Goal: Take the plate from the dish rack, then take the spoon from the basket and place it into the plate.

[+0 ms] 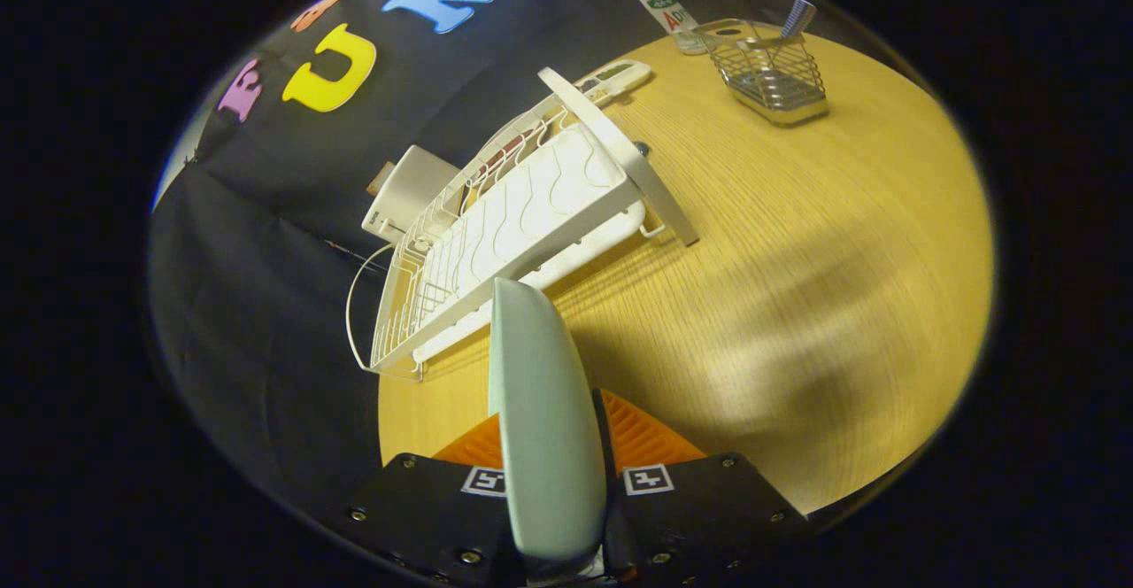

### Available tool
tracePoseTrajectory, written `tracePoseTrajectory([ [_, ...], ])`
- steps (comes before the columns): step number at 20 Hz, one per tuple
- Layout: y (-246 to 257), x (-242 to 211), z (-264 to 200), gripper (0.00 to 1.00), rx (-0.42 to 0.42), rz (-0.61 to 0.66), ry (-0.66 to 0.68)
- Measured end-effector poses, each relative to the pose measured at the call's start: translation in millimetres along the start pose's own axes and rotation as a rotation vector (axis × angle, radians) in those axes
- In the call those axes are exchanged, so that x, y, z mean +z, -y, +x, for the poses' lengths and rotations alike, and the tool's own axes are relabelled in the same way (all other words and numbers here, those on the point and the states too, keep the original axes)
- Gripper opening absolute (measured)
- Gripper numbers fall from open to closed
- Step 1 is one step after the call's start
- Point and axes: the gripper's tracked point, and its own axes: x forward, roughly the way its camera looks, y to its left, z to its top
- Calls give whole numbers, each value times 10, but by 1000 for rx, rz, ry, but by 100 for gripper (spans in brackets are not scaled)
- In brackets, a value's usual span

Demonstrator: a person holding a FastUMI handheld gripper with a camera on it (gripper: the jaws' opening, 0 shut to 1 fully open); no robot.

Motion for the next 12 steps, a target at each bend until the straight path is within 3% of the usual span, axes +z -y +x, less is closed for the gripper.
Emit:
tracePoseTrajectory([
  [2, -7, -62, 71, 31, 26, 57, -17],
  [4, 76, -78, 133, 33, -8, 50, -28],
  [5, 116, -75, 155, 37, -23, 43, -33],
  [6, 115, -49, 149, 48, -26, 32, -29],
  [12, 176, 31, 100, 57, -88, -59, -7],
])
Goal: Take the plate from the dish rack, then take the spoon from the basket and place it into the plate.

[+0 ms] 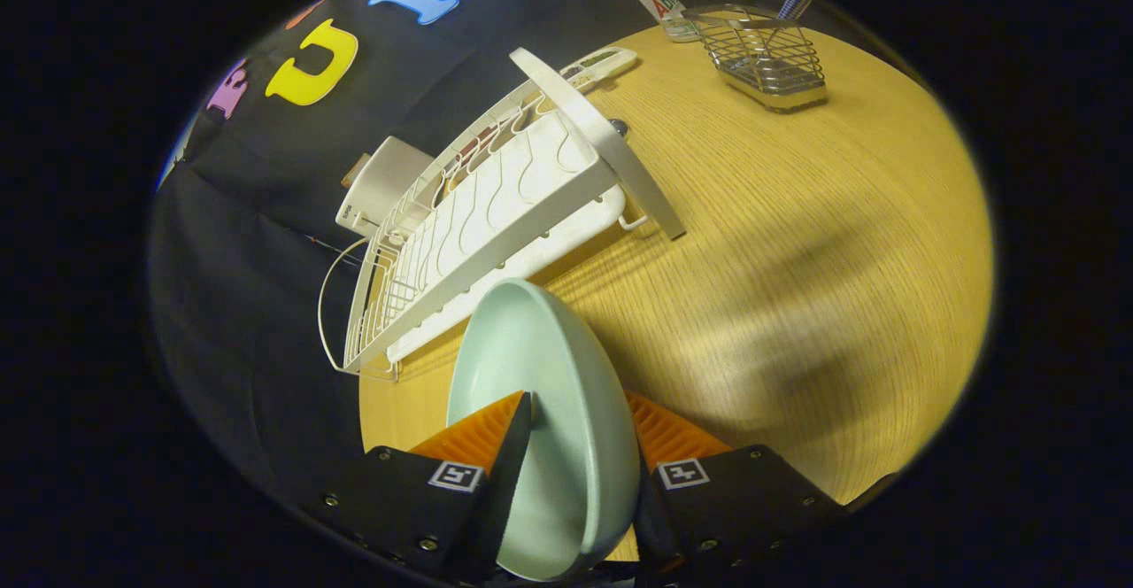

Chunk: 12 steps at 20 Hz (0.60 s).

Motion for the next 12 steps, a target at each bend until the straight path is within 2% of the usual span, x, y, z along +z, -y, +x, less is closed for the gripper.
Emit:
tracePoseTrajectory([
  [2, 67, 26, -18, 63, -36, -11, 9],
  [6, 149, 76, -144, 64, -67, -19, 53],
  [12, 261, 549, -621, 64, -122, -91, 292],
])
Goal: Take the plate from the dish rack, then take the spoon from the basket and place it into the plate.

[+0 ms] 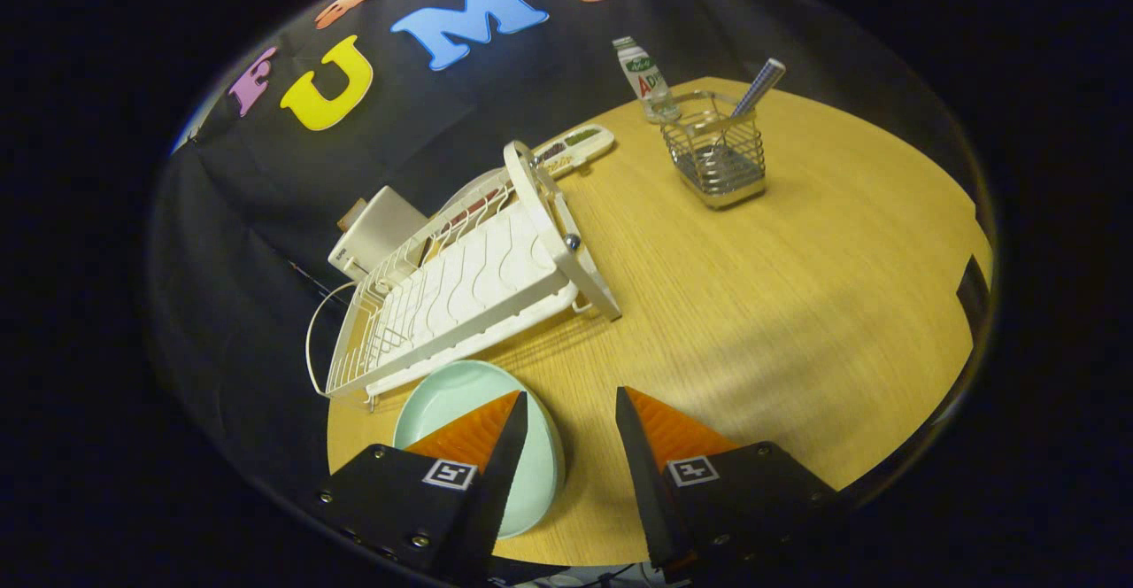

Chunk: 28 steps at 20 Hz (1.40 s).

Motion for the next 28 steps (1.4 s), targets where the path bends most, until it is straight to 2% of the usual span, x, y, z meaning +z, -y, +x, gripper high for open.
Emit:
tracePoseTrajectory([
  [7, 304, 1122, -405, 63, -128, -104, 317],
  [11, 537, 1630, -451, 63, -215, -98, 422],
  [14, 768, 1866, -407, 63, -283, -70, 452],
  [20, 1143, 2085, -207, 63, -364, 8, 470],
  [28, 1428, 2082, 213, 63, -407, 96, 446],
])
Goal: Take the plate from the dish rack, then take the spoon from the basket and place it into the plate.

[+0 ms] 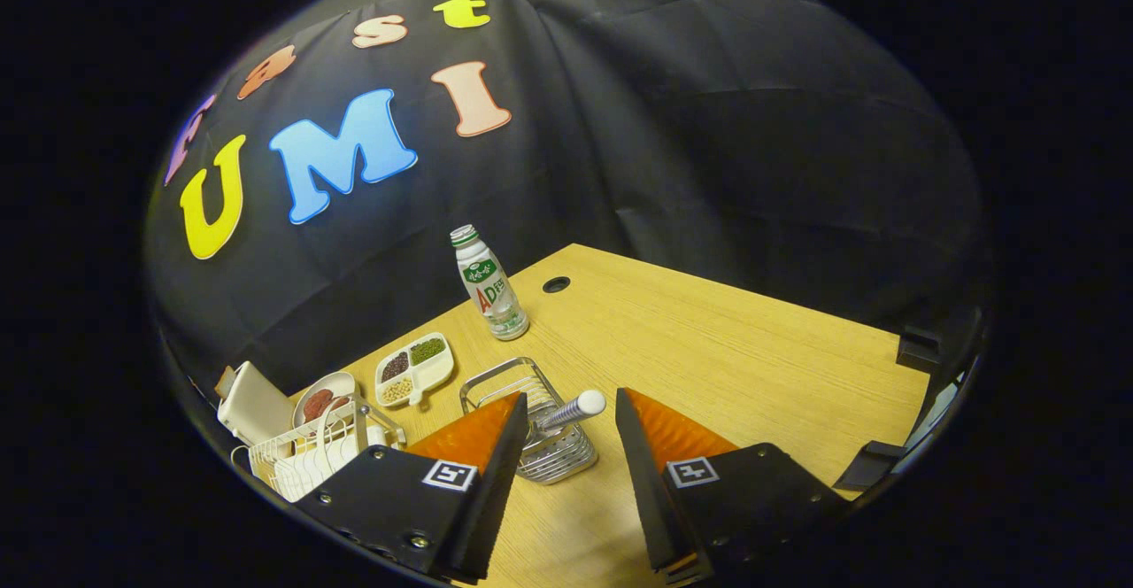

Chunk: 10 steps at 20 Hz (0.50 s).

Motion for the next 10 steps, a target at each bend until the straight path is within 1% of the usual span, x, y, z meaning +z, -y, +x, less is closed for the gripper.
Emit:
tracePoseTrajectory([
  [3, -4, -16, 136, 63, 1, -3, -1],
  [4, 25, -6, 156, 53, -7, -6, -2],
  [5, -30, 7, 201, 44, 18, -2, 6],
  [6, -16, 32, 232, 35, 9, -9, 10],
  [7, 9, 20, 176, 31, 3, -11, 13],
  [9, -21, 97, 135, 31, 20, -6, 35],
  [10, 6, 92, 156, 27, -4, -24, 32],
])
